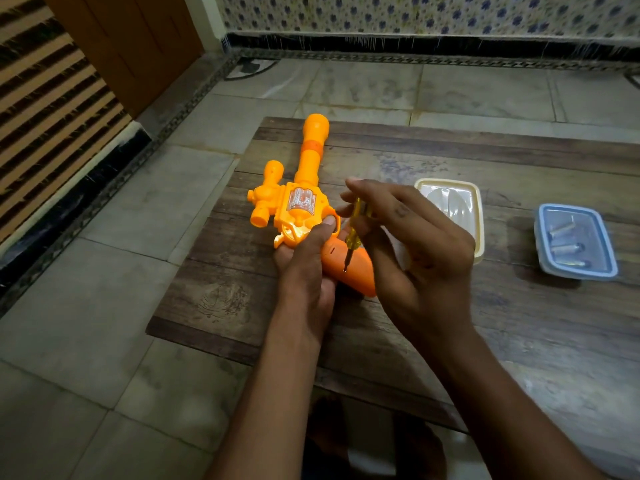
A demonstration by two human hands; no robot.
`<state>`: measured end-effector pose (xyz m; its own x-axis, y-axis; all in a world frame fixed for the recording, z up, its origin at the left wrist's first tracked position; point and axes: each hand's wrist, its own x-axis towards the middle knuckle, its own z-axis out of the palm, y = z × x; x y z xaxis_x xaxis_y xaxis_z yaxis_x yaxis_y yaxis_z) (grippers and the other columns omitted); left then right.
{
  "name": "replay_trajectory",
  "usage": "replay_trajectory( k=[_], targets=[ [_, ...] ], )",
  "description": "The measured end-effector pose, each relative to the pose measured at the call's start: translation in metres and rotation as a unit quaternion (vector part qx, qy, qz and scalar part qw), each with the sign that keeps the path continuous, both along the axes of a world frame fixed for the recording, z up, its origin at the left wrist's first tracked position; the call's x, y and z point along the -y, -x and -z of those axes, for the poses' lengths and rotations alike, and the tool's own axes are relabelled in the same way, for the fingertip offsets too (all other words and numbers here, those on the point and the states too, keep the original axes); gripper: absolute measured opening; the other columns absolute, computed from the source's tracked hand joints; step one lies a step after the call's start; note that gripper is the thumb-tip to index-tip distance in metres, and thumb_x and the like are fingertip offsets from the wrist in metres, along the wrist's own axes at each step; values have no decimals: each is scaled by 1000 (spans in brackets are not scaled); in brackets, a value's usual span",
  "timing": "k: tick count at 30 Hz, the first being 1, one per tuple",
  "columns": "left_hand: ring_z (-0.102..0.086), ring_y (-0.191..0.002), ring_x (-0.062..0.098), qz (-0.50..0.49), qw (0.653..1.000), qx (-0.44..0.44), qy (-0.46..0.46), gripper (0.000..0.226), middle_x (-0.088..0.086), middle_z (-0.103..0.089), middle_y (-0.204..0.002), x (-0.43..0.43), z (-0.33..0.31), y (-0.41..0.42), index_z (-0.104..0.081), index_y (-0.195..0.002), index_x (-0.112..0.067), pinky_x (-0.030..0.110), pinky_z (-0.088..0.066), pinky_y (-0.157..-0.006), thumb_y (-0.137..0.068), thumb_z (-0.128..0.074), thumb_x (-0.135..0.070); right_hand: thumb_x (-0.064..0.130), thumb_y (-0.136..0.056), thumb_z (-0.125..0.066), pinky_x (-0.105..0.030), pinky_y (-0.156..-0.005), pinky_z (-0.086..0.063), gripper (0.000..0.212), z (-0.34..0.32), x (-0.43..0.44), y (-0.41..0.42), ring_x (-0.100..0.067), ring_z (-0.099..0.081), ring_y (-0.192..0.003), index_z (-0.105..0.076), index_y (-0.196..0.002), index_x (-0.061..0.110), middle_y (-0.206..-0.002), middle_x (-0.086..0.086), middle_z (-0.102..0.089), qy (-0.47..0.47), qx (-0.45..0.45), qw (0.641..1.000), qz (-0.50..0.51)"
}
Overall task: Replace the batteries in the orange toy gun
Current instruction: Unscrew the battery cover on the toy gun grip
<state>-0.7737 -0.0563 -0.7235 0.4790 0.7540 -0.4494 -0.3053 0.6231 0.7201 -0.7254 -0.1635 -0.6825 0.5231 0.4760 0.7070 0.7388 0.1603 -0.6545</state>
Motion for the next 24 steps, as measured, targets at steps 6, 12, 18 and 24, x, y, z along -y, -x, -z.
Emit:
replay_trajectory(
  k=[6,12,18,24],
  targets=[
    [-78,-75,18,-9,1000,4,10,44,10,-76,-102,3,-3,-2,-61,-129,-11,49,-62,-78,-89,-68,4,-3,-95,-65,-37,-86,-58,27,2,-2,-1,-17,-72,-103,-68,-122,-5,-112,-14,-71,-14,-16,1000,1],
    [-77,-72,16,7,1000,14,4,30,5,-78,-84,3,-4,0,-64,-121,-4,32,-60,-54,-91,-65,3,6,-93,-72,-33,-83,-56,27,1,-2,1,-20,-69,-97,-71,-118,-2,-104,-14,-68,-6,-5,1000,22],
    [-78,-72,17,5,1000,20,3,32,1,-79,-79,5,-8,0,-63,-115,-15,45,-64,-69,-91,-64,7,-3,-95,-62,-43,-81,-56,27,3,-1,-1,-27,-70,-99,-69,-121,-4,-107,-15,-68,-9,-37,999,0],
    [-78,-72,16,10,1000,22,-9,26,2,-79,-77,7,-10,1,-64,-107,-15,46,-62,-78,-92,-63,7,-6,-92,-67,-35,-79,-54,27,1,-2,-1,-21,-67,-94,-71,-119,-2,-99,-15,-66,-3,-25,999,30]
  ],
)
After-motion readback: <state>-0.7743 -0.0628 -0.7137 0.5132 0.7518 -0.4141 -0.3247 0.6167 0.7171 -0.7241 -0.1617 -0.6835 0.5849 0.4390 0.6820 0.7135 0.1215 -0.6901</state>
